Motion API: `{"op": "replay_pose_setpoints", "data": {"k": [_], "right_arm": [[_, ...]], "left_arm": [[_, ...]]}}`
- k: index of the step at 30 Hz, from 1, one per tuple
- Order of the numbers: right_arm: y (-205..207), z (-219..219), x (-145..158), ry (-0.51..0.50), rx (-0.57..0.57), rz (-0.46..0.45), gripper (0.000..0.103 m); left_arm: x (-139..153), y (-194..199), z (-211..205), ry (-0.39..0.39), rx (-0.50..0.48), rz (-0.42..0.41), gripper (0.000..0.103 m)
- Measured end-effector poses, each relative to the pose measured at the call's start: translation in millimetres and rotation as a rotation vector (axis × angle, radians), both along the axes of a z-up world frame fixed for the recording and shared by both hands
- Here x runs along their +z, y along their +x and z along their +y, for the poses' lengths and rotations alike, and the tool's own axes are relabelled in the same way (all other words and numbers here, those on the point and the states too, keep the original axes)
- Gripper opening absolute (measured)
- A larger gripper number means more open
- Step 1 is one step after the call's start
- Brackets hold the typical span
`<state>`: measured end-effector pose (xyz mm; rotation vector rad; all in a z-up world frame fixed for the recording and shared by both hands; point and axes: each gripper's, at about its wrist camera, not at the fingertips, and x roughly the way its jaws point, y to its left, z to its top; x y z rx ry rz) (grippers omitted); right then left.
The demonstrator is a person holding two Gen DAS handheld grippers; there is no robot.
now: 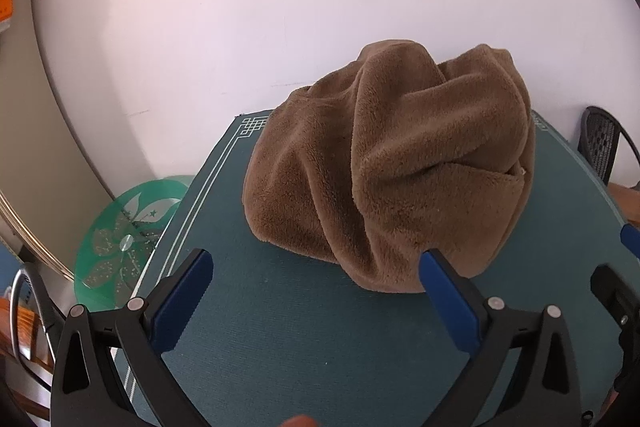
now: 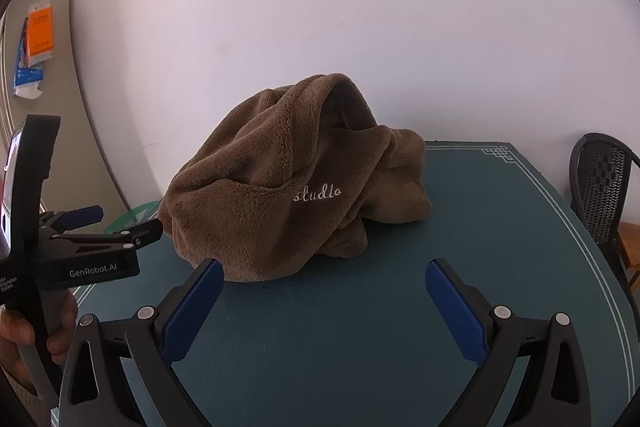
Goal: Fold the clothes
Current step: 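Reach both grippers toward the crumpled brown fleece sweatshirt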
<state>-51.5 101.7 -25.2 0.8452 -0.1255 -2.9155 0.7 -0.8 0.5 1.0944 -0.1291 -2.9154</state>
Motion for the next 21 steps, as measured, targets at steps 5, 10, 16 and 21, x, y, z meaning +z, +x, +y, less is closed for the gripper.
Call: {"op": "replay_pose_setpoints", "data": {"k": [5,10,16,21], "right_arm": [[7,-9,-3,0.005,-0.011,0.020,0.103],[-2,-9,3,-0.018,0.005,0.017,0.103],[-8,-16,16,-0.065,0.046,0.090,0.103],[-37,-17,27,-0.110,0.095,0.103,0.103]], "left_arm": [[4,9,-4,-0.022,0.018,0.034,0.103],[6,18,-7,-0.045,0.018,0.043,0.103],[-13,12,-29,-0.004,0.087,-0.008,0.103],[-19,23,-46,0.009,0.116,-0.020,0.103]]}}
